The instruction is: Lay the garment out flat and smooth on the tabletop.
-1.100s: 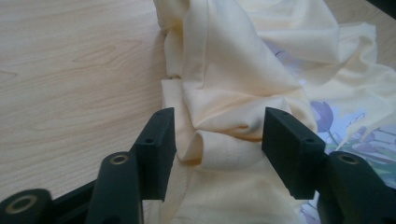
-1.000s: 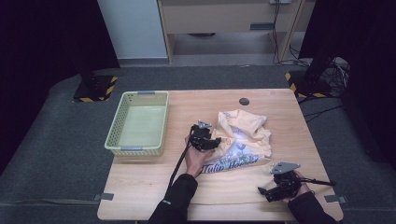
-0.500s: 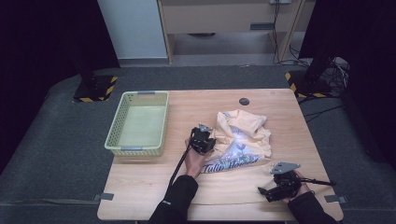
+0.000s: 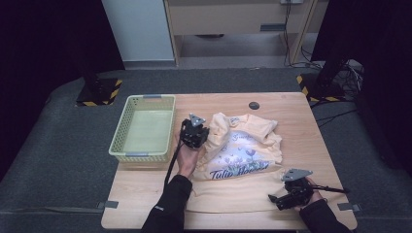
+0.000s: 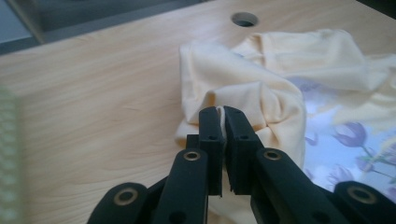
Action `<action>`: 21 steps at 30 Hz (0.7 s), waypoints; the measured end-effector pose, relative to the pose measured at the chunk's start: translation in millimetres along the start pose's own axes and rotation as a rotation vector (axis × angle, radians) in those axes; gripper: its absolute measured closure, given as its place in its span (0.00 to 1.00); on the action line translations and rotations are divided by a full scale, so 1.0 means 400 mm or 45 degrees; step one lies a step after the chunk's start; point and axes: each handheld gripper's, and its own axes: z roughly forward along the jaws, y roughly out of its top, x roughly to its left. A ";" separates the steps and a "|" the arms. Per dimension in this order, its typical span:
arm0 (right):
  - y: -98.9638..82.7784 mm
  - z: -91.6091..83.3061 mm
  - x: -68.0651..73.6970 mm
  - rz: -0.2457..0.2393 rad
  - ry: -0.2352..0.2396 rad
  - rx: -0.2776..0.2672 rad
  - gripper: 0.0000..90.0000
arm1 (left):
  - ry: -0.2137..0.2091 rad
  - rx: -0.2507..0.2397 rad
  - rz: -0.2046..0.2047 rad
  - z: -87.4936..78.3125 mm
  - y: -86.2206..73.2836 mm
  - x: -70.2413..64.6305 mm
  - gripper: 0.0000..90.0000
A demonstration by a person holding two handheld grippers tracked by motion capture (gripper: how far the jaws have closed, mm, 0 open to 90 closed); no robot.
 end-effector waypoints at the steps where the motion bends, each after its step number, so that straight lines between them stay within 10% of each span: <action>1: 0.000 0.000 0.000 0.000 0.000 -0.001 0.01 | 0.019 -0.001 -0.004 -0.006 0.002 0.011 0.96; 11: 0.000 0.000 0.000 0.001 0.000 -0.001 0.01 | 0.290 0.149 -0.054 -0.039 -0.017 0.136 0.96; 21: 0.000 0.000 0.000 0.001 0.000 0.000 0.01 | 0.272 -0.001 -0.113 -0.063 0.004 0.155 0.79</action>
